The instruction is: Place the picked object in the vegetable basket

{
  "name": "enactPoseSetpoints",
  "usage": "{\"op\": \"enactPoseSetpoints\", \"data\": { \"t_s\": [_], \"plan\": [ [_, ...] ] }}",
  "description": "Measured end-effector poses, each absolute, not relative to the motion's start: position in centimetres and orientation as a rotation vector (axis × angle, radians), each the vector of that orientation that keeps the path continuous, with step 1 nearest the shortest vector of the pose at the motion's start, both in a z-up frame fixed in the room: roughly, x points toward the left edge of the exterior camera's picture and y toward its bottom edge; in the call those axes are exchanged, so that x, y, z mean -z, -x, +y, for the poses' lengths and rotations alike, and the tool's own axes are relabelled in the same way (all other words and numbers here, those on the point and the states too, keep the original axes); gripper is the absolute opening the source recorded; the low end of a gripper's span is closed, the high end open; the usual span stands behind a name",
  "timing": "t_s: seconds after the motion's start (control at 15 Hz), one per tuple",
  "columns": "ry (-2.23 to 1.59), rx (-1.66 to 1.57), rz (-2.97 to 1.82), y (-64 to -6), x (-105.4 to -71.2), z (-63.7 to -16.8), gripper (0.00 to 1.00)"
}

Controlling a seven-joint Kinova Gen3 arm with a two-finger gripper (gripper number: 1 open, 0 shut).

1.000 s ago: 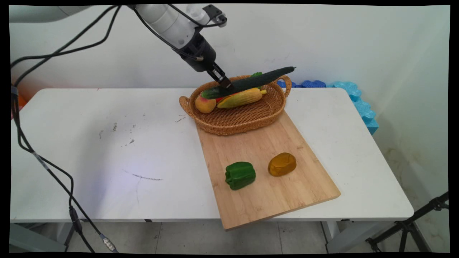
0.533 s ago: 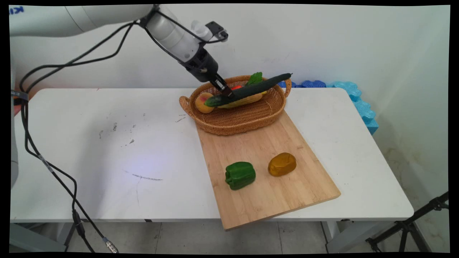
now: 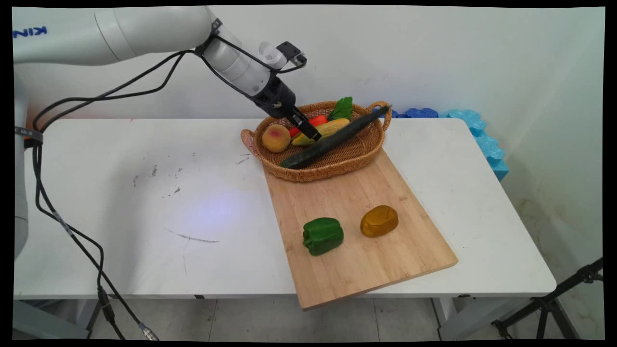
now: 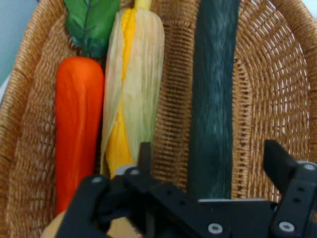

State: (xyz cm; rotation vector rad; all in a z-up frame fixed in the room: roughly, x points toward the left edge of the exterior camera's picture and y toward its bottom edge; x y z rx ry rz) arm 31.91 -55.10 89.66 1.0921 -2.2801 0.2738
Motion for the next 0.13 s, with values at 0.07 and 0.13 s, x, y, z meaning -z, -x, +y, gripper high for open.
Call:
{"op": "enactPoseSetpoints", "data": {
  "t_s": [0.07, 0.13],
  "plan": [
    [-1.088, -0.279, -2.275, -31.89, -89.61, -55.22, 1.0],
    [-1.084, -0.286, -2.266, -31.9, -89.74, -55.3, 1.0]
  ]
}}
